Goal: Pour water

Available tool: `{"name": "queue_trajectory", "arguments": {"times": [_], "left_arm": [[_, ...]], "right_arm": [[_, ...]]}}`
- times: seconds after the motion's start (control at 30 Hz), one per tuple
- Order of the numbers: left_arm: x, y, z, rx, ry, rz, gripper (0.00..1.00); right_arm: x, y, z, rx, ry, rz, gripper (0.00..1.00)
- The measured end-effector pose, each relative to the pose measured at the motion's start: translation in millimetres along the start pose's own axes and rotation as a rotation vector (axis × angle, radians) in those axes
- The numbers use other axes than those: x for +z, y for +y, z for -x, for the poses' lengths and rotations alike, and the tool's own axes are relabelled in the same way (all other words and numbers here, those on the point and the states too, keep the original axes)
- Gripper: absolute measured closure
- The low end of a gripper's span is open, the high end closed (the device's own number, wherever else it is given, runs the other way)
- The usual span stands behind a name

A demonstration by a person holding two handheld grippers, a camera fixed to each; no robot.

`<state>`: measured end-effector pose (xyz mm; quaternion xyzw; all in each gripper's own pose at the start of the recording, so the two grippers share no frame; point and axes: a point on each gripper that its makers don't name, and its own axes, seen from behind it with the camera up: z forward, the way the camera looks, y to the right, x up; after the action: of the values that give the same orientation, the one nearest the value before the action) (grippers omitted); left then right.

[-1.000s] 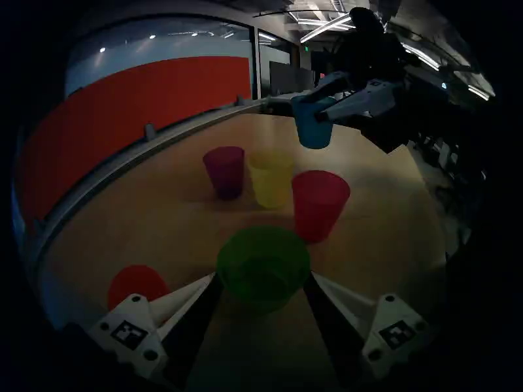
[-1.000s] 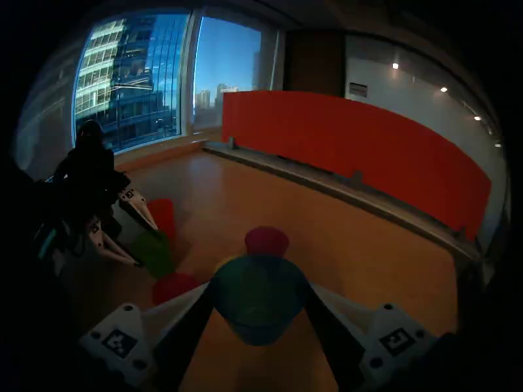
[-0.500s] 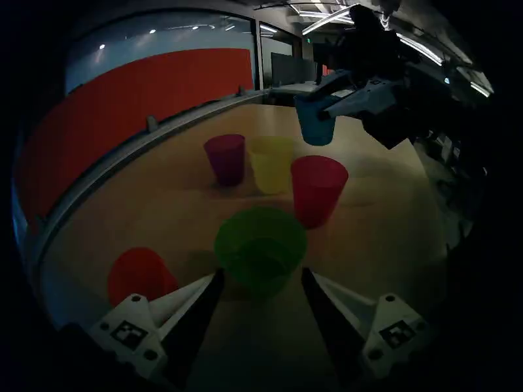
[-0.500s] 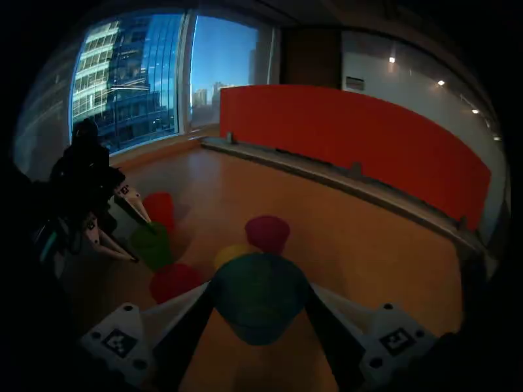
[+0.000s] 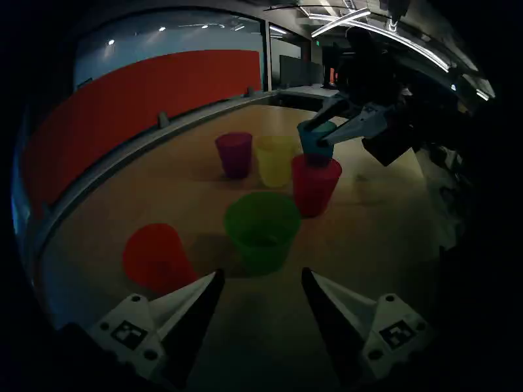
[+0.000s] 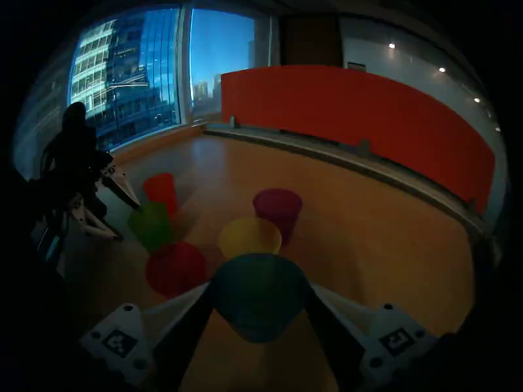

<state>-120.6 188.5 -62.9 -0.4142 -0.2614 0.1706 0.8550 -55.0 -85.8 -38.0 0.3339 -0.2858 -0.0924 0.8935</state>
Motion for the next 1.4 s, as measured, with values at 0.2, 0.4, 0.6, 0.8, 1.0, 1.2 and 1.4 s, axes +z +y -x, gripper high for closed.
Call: {"name": "queue_trajectory", "arguments": {"times": [0.2, 0.4, 0.6, 0.8, 1.0, 1.2, 1.4], "left_arm": [[-11.0, -0.5, -1.0, -0.017, 0.019, -0.016, 0.13], [-16.4, 3.0, -5.9, -0.019, 0.042, -0.02, 0.13], [-18.4, 5.2, -4.3, -0.014, 0.044, -0.022, 0.13], [-20.7, 4.6, -3.9, -0.024, 0.047, -0.024, 0.13], [-22.6, 2.0, -3.8, -0.037, 0.052, -0.031, 0.13], [-26.0, -2.3, -3.4, -0.052, 0.058, -0.042, 0.13], [-31.8, -9.2, -1.5, -0.082, 0.071, -0.064, 0.13]], "right_arm": [[8.5, -3.3, 14.5, 0.004, -0.025, -0.01, 0.07], [13.8, -6.4, 21.6, -0.002, -0.041, -0.015, 0.07], [15.5, -10.7, 24.7, -0.003, -0.045, -0.025, 0.07], [14.5, -11.0, 29.5, -0.012, -0.057, -0.021, 0.07], [12.9, -9.6, 36.8, -0.025, -0.08, -0.006, 0.0], [5.2, -12.3, 37.1, -0.025, -0.078, -0.007, 0.0], [-6.4, -10.8, 38.8, -0.027, -0.071, 0.012, 0.0]]}}
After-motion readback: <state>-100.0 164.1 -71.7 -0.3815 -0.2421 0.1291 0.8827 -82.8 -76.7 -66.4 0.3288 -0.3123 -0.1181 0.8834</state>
